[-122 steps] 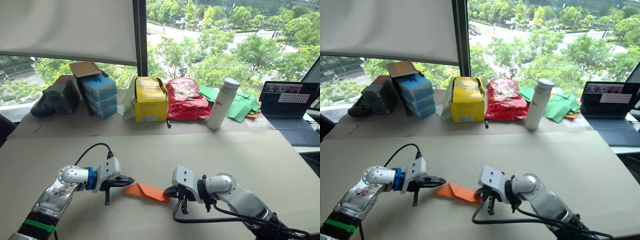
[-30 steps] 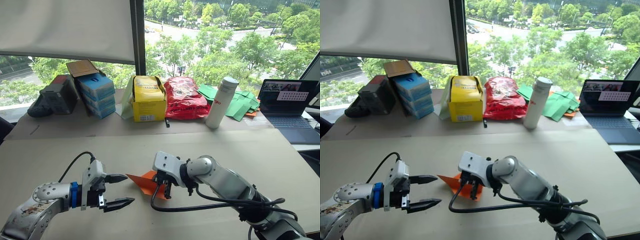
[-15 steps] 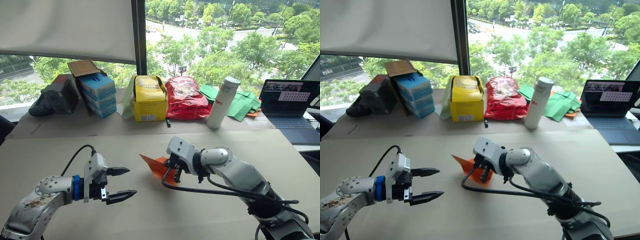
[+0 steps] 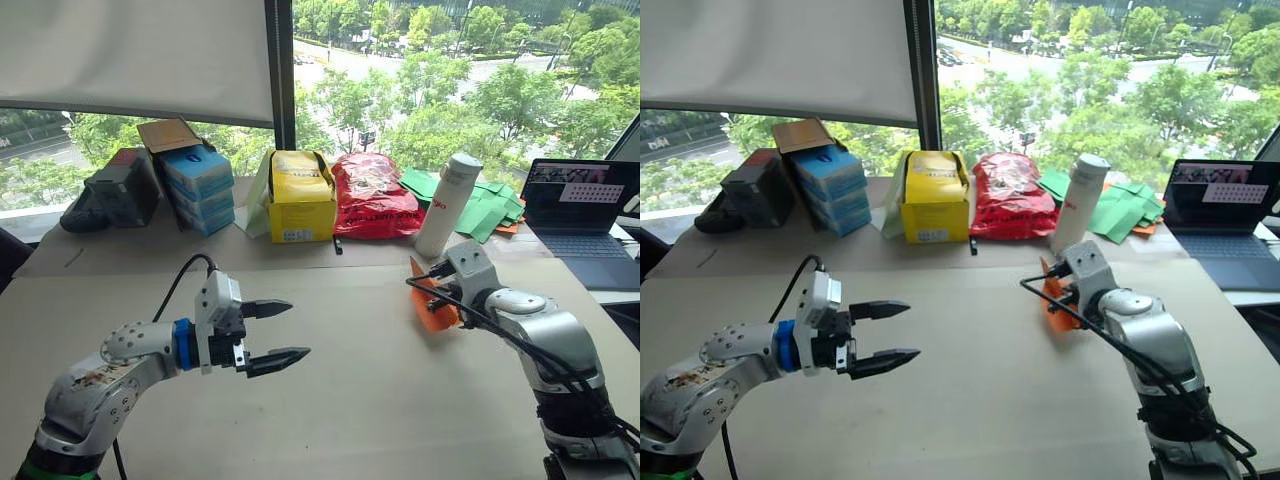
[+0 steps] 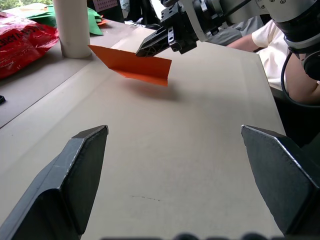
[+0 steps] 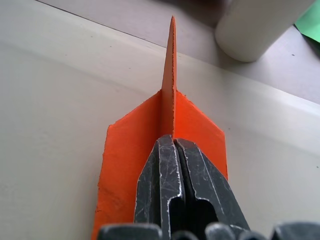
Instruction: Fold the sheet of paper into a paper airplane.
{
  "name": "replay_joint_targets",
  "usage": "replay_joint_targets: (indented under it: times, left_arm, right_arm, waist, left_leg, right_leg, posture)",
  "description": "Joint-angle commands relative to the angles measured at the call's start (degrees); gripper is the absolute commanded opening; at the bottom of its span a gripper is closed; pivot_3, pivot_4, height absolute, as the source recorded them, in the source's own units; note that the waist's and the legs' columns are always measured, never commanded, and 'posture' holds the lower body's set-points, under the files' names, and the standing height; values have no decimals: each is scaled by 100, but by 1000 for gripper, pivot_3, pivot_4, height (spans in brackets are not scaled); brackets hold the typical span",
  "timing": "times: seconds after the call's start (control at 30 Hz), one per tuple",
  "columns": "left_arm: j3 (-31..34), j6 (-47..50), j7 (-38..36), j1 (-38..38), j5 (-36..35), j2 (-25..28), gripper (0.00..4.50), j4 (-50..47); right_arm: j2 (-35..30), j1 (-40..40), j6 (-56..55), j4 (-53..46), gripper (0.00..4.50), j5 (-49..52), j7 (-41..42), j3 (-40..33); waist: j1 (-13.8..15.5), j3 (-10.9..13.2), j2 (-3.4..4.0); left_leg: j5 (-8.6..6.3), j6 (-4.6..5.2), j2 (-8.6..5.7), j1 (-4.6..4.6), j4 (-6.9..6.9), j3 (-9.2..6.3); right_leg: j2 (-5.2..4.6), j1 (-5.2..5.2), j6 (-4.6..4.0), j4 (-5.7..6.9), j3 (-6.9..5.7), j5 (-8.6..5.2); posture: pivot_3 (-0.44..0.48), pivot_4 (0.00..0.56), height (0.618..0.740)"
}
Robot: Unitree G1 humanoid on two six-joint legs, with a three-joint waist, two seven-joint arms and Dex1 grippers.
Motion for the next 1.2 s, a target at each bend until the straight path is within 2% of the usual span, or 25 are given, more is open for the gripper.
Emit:
replay_joint_targets:
  times: [0.03,0.37,0.4,0.47,0.77,0.9,1.07,1.2]
  left_arm:
    - [-13,82,78,-140,-147,-17,4500,-229]
    - [-118,26,-54,-207,-43,48,4500,-153]
    - [-125,16,-62,-203,-38,46,4500,-151]
    - [-154,-29,-89,-200,11,47,4500,-128]
    - [-80,-222,-59,-145,256,-41,4500,14]
    - [139,-534,442,-34,565,-329,4500,225]
    - [713,-954,1110,396,936,-680,4500,588]
    - [1008,-1212,1198,693,1095,-725,4500,841]
  right_arm:
    - [4,4,118,16,27,-103,-305,-382]
    - [234,211,96,144,27,-4,-558,-603]
    - [252,222,87,140,597,6,-566,-618]
    - [311,243,51,105,1165,29,-594,-709]
    - [543,-177,-440,-420,4356,450,-377,-1195]
    - [608,-2,-1076,-791,4470,843,51,-1130]
    - [897,1131,-2442,-1125,4470,1372,887,-886]
    - [865,1820,-3343,-919,4470,1296,1265,-583]
  waist:
    - [-17,0,0]
    - [-20,1,3]
    - [-19,1,3]
    - [-19,1,3]
    - [-18,3,5]
    - [-14,4,7]
    - [4,4,6]
    - [4,5,8]
  left_leg:
    - [1,0,1,0,0,1]
    - [-1,4,1,0,0,3]
    - [-1,4,1,0,0,4]
    - [-1,4,1,0,0,5]
    - [0,2,2,2,0,5]
    - [0,2,4,3,-1,4]
    - [-4,9,5,3,-1,-1]
    - [-16,29,3,5,0,2]
  right_leg:
    - [3,0,0,0,4,0]
    - [14,0,1,-1,9,0]
    - [13,0,2,-1,10,0]
    - [14,-1,2,-1,11,0]
    - [18,-1,2,1,13,0]
    - [23,-1,2,-1,13,0]
    - [21,4,2,-8,13,0]
    - [12,4,6,-6,16,3]
  posture:
    - [0,150,740]
    - [0,150,740]
    - [0,150,740]
    - [0,150,740]
    - [0,150,740]
    - [0,150,740]
    - [0,150,740]
    - [0,150,740]
